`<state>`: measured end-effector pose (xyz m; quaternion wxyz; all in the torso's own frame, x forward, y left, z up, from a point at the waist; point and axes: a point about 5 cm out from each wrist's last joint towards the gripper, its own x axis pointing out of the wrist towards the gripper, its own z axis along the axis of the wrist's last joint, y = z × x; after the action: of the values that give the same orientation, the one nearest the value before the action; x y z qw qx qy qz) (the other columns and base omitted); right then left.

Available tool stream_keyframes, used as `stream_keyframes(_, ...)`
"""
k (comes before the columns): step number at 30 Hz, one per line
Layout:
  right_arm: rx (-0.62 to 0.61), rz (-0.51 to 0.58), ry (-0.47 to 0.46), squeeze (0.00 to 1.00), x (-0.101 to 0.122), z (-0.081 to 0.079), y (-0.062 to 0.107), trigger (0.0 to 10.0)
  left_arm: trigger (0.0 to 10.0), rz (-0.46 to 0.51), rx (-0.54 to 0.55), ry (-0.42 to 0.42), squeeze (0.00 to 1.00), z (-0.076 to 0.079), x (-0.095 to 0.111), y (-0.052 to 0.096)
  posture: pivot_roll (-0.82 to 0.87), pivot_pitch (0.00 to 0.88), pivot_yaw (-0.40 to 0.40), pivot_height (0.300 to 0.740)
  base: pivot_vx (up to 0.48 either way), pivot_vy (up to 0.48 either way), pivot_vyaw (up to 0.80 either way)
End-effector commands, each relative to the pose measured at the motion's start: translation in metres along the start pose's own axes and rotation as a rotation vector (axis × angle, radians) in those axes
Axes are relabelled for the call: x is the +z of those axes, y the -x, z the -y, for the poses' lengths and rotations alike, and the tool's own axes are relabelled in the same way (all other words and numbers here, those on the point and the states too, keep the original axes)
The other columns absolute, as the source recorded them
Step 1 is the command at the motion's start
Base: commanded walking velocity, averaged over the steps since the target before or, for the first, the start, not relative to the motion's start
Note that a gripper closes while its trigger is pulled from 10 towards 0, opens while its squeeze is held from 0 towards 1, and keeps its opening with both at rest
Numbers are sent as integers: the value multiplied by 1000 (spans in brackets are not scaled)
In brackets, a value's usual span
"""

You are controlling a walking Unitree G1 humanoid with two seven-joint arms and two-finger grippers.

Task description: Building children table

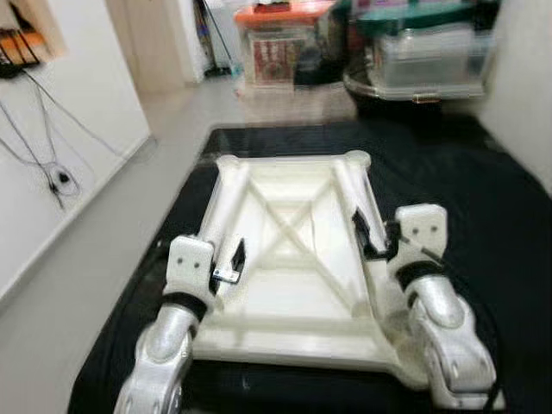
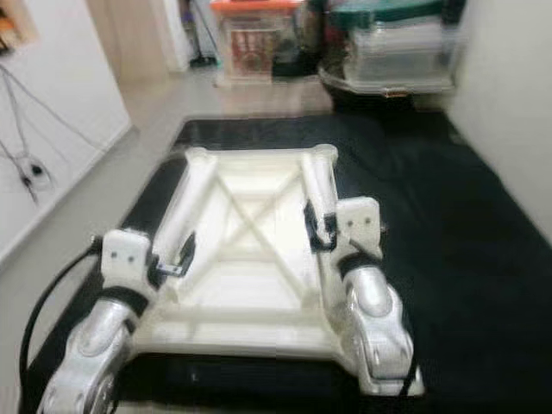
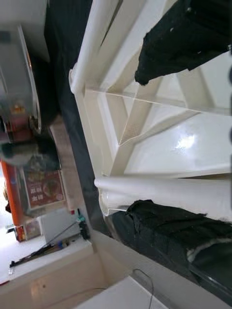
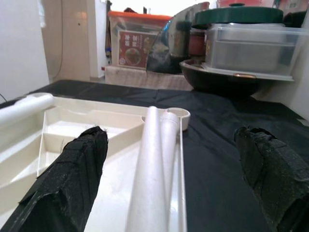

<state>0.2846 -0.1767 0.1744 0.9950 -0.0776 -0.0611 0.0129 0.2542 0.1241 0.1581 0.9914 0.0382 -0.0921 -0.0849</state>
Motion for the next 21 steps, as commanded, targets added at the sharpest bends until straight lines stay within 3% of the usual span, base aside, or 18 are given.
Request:
stream_keyframes(1, 31, 10, -21, 0, 7, -3, -1, 10000, 10000, -13, 21, -15, 0, -5, -3, 1, -115, 0, 11, 740, 0, 0, 0)
stream_keyframes(8, 107, -54, -28, 0, 11, -1, 3, 10000, 10000, -13, 20, -16, 0, -6, -4, 1, -128, 0, 19, 740, 0, 0, 0)
stream_keyframes(13, 238, -229, -51, 0, 8, 1, 13, 10000, 10000, -15, 17, -22, 0, -7, -5, -1, -138, 0, 21, 740, 0, 0, 0)
stream_keyframes(15, 238, -229, -51, 0, 8, 1, 13, 10000, 10000, -15, 17, -22, 0, -7, -5, -1, -138, 0, 21, 740, 0, 0, 0)
stream_keyframes(19, 224, -379, -72, 0, -5, 13, 14, 10000, 10000, -14, 18, -23, 0, -5, -6, -2, -135, 0, 8, 740, 0, 0, 0)
stream_keyframes(21, 224, -379, -72, 0, -5, 13, 14, 10000, 10000, -14, 18, -23, 0, -5, -6, -2, -135, 0, 8, 740, 0, 0, 0)
